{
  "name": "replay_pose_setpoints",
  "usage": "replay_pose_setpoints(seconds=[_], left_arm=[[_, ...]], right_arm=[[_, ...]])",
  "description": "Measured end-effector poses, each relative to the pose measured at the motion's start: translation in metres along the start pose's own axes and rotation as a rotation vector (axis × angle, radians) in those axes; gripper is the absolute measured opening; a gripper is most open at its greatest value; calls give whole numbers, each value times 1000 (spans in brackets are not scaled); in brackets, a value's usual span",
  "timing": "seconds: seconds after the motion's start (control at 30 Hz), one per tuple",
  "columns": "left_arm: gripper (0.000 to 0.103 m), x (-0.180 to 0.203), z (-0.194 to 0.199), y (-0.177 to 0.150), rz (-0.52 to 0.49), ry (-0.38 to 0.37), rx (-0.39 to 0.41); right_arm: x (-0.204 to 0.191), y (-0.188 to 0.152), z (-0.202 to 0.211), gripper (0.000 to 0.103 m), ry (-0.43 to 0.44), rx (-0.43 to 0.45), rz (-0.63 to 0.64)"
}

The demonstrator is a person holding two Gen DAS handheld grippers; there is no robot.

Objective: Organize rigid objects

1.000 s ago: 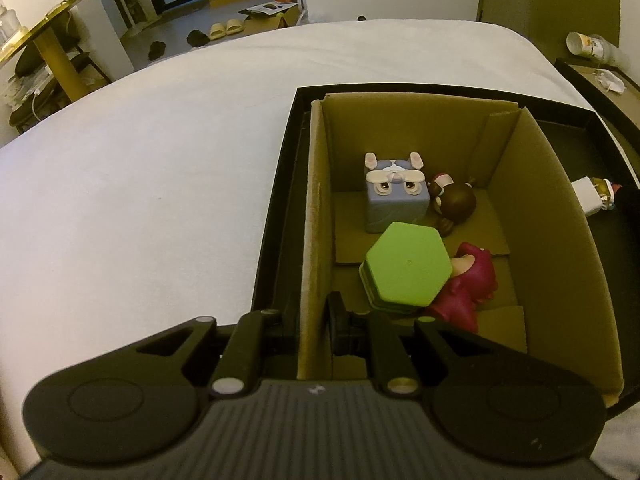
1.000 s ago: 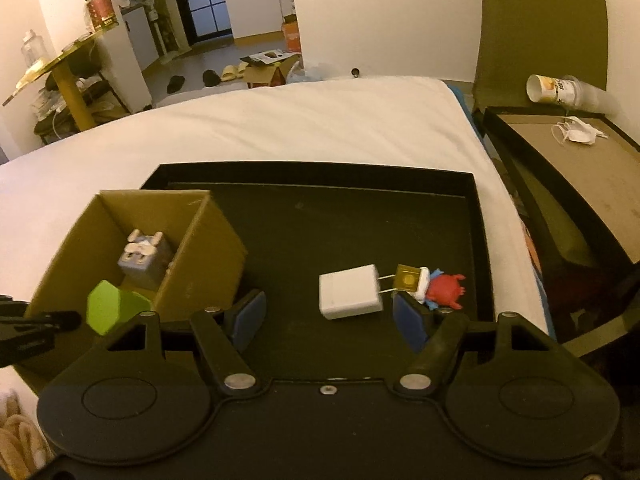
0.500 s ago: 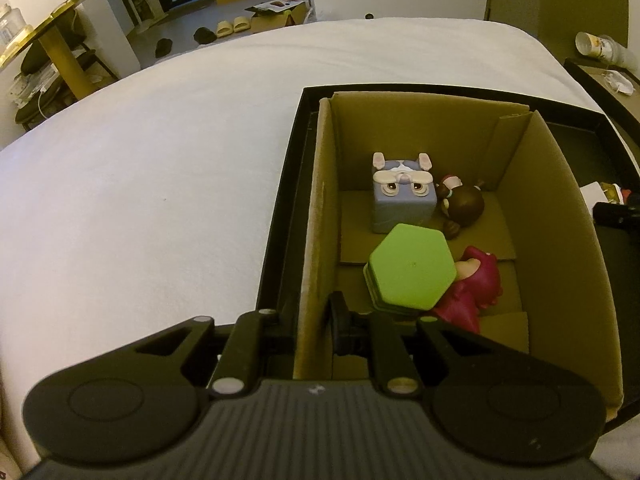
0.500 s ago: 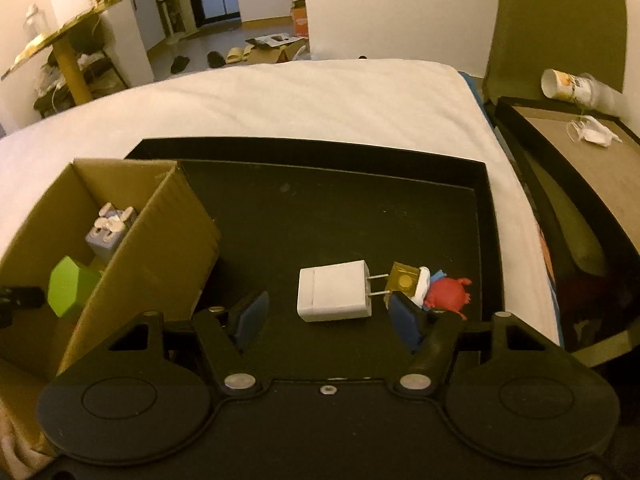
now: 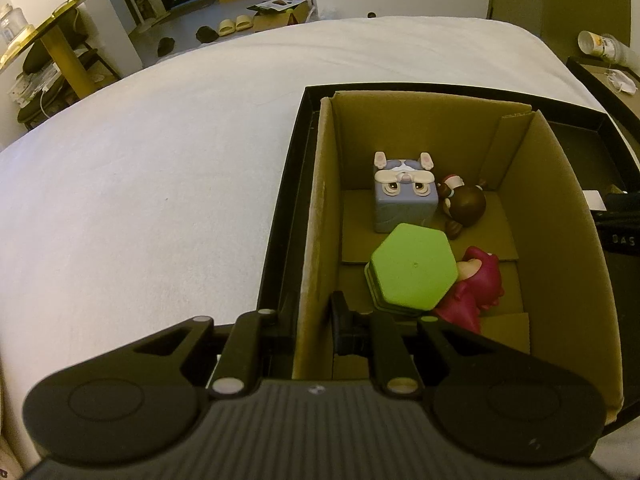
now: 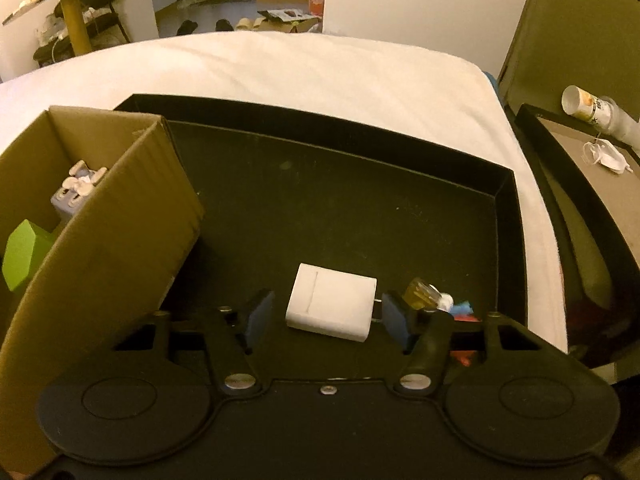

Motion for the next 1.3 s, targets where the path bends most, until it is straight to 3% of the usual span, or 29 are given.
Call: replay_pose_setpoints(seconds=[0.2, 0.53, 1.3], left_arm=[[15, 0, 0, 0, 1, 0, -1], [14, -2, -1, 0, 5, -12, 1], [11, -11, 5, -3, 27, -79, 14]], right_arm=[[-3, 3, -5, 48, -18, -13, 24], [-6, -1, 11, 47, -19, -18, 17], [-21, 30, 74, 47, -34, 109, 44]])
Point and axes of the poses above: each gripper's, at about its wrist camera, not at the fingertips, and z roughly against the way its jaws point, x to its right, y to its top, the point moved 1 cm from there along -z, roughly the way its jaws point, and after that the axes turned 10 degrees about z, right-handed, at the moved point
